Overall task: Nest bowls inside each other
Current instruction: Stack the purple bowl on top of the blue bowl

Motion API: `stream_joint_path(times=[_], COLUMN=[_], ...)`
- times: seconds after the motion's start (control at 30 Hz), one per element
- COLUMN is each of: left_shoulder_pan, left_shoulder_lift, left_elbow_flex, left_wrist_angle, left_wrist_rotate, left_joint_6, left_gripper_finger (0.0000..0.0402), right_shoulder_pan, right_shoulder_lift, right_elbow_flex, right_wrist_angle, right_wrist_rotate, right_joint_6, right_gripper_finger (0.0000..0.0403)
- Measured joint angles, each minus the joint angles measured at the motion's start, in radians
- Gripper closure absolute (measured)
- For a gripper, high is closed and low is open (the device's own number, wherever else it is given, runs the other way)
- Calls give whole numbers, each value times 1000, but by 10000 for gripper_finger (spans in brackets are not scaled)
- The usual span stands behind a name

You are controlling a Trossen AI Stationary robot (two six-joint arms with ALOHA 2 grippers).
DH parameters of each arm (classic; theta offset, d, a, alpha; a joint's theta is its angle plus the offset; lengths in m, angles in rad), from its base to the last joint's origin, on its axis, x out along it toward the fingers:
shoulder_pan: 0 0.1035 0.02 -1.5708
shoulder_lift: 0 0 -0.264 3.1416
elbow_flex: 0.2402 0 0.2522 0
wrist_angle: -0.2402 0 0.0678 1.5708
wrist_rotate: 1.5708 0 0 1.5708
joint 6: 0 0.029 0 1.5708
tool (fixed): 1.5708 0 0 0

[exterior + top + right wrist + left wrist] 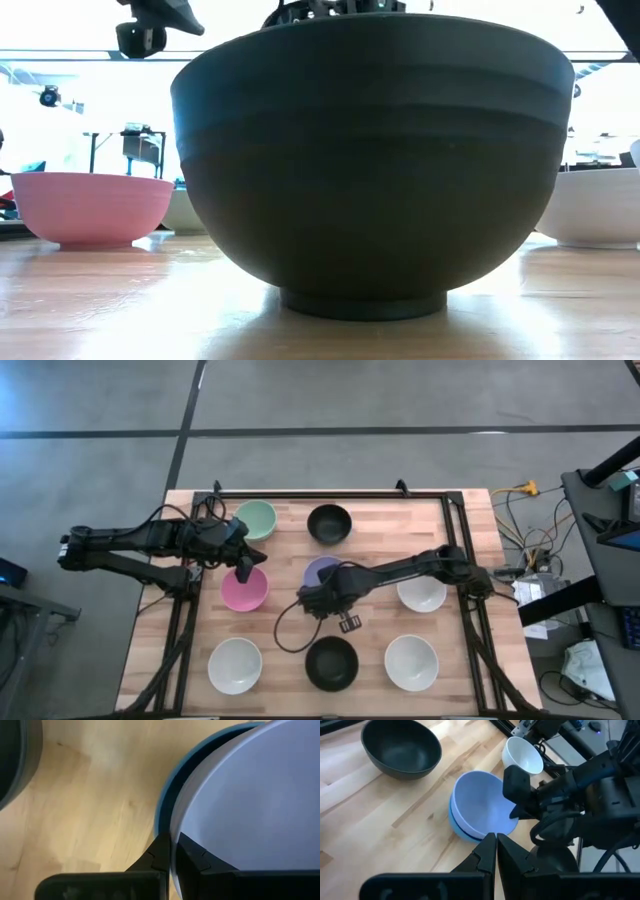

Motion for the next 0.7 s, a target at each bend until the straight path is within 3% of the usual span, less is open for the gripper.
stream_joint_path(times=[0.37, 0.7], left_shoulder_pan=[1, 1], left_shoulder_lift=[0, 0], left_elbow_flex=[0, 0], left_wrist_angle=[0, 0], left_wrist_rotate=[0, 0], left_joint_6=[2, 2], left_gripper_finger=[402, 402], right_shoulder_pan=[0, -5], right_shoulder_lift=[37, -4], right_elbow_flex=[4, 38], right_wrist_angle=[-11, -13], right_wrist_rotate=[-7, -52], right_joint_6=[50, 87], right_gripper_finger=[386, 297])
